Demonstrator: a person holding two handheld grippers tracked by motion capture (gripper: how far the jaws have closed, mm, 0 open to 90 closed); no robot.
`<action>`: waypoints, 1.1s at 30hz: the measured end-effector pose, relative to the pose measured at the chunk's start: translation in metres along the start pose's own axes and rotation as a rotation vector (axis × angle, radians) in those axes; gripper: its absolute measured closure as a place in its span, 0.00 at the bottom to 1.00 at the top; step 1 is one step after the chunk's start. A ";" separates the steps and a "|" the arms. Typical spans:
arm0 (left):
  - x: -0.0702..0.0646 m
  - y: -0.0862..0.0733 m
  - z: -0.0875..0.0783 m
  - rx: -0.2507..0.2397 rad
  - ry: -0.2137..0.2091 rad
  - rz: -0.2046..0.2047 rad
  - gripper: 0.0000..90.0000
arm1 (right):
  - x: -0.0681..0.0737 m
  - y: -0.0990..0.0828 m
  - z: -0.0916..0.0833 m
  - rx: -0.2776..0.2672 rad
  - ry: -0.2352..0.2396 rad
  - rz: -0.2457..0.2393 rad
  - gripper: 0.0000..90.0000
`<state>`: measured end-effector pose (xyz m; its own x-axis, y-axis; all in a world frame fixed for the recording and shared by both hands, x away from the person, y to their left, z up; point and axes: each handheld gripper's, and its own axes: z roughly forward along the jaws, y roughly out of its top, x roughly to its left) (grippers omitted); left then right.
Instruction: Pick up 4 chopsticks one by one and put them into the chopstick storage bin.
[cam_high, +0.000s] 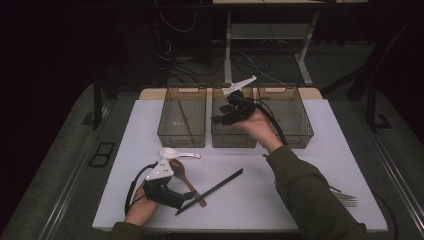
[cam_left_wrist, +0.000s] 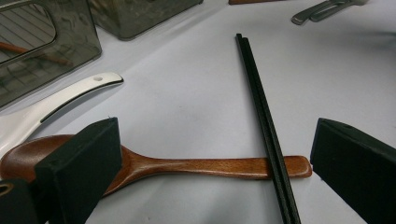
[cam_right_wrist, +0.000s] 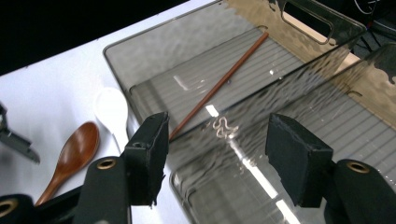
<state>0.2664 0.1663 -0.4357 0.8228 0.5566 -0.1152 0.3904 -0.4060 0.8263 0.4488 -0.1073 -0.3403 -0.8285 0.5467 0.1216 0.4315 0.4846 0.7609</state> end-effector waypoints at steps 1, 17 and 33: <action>0.000 0.000 0.000 0.001 0.000 -0.001 0.01 | 0.000 -0.002 -0.003 0.000 0.001 -0.002 0.44; 0.000 -0.001 0.000 0.002 0.005 0.000 0.01 | -0.004 -0.049 -0.042 -0.003 0.006 -0.013 0.43; 0.000 -0.001 0.001 0.008 0.010 0.003 0.01 | -0.006 -0.102 -0.080 -0.023 0.015 -0.007 0.42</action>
<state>0.2664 0.1660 -0.4366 0.8198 0.5625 -0.1074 0.3912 -0.4132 0.8223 0.3814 -0.2145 -0.3681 -0.8367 0.5331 0.1254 0.4175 0.4727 0.7761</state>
